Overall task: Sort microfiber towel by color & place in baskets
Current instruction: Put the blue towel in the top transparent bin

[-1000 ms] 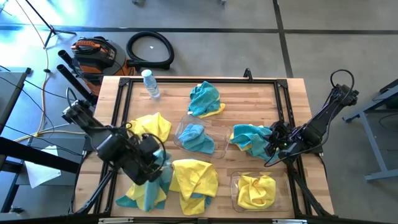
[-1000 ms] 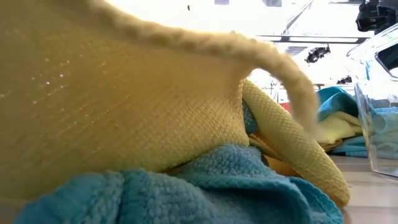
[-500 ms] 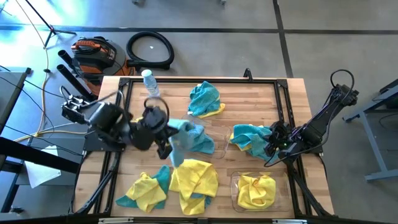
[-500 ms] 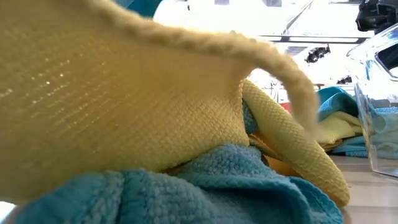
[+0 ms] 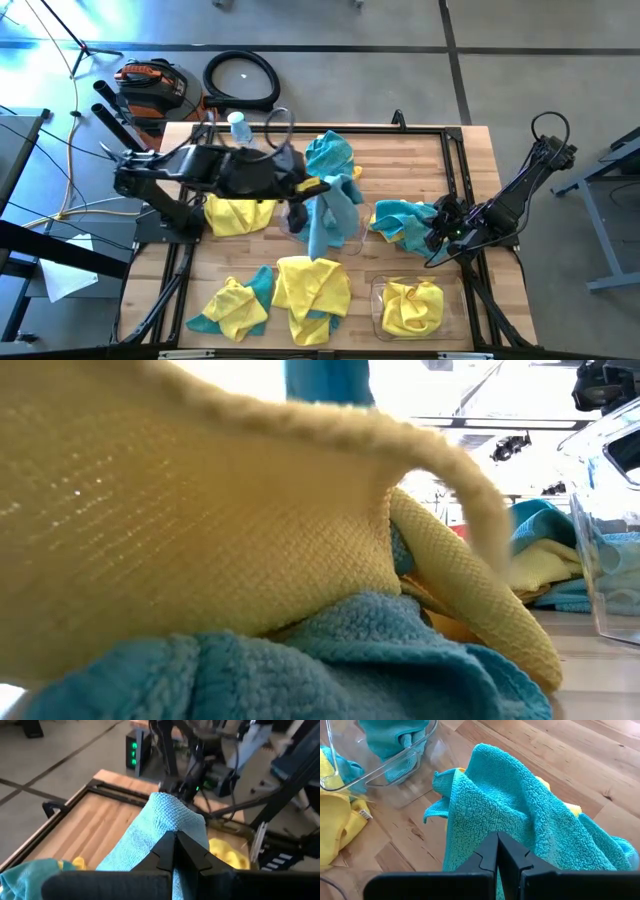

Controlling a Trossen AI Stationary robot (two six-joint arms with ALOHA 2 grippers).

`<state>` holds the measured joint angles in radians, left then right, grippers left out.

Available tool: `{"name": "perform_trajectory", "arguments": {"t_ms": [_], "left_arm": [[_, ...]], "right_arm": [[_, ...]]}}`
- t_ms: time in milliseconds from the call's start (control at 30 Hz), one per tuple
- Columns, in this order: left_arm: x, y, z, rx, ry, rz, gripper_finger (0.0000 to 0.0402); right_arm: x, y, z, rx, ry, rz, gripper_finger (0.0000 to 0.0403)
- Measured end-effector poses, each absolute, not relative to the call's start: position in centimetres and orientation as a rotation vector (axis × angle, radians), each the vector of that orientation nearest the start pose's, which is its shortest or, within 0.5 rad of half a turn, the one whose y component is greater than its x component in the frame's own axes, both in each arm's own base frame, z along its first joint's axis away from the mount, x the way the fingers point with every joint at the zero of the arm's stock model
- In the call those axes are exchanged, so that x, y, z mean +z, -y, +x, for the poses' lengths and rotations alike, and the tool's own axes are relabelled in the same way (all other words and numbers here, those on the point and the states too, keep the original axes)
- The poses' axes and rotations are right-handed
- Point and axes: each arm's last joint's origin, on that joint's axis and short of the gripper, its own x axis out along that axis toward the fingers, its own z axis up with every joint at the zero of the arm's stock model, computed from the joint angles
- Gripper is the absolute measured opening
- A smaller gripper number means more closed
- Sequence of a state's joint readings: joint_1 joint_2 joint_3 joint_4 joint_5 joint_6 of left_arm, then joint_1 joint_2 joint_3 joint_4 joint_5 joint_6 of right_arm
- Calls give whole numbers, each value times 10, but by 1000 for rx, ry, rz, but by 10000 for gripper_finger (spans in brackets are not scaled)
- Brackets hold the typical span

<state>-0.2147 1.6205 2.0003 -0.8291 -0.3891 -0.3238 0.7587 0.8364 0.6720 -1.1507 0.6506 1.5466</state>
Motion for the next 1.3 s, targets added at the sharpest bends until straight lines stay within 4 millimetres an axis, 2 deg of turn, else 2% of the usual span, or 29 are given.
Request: {"name": "perform_trajectory", "arguments": {"t_ms": [300, 500, 667, 900, 1100, 1200, 1300], "left_arm": [[420, 48, 380, 209, -546, -126, 0], [396, 30, 403, 270, -591, -124, 0], [394, 18, 403, 418, -587, -59, 0], [408, 10, 394, 455, -537, -92, 0], [398, 22, 398, 382, -570, -173, 0], [383, 33, 396, 331, -661, -200, 0], [372, 41, 388, 370, -771, -191, 0]], "right_arm": [[231, -68, 97, -622, -767, 565, 2], [231, -68, 97, -622, -768, 565, 2], [231, -68, 97, -622, -767, 565, 2], [231, -68, 97, -622, -768, 565, 2], [231, -68, 97, -623, -769, 562, 2], [231, -68, 97, -624, -769, 562, 2], [231, -68, 97, -624, -769, 561, 2]]}}
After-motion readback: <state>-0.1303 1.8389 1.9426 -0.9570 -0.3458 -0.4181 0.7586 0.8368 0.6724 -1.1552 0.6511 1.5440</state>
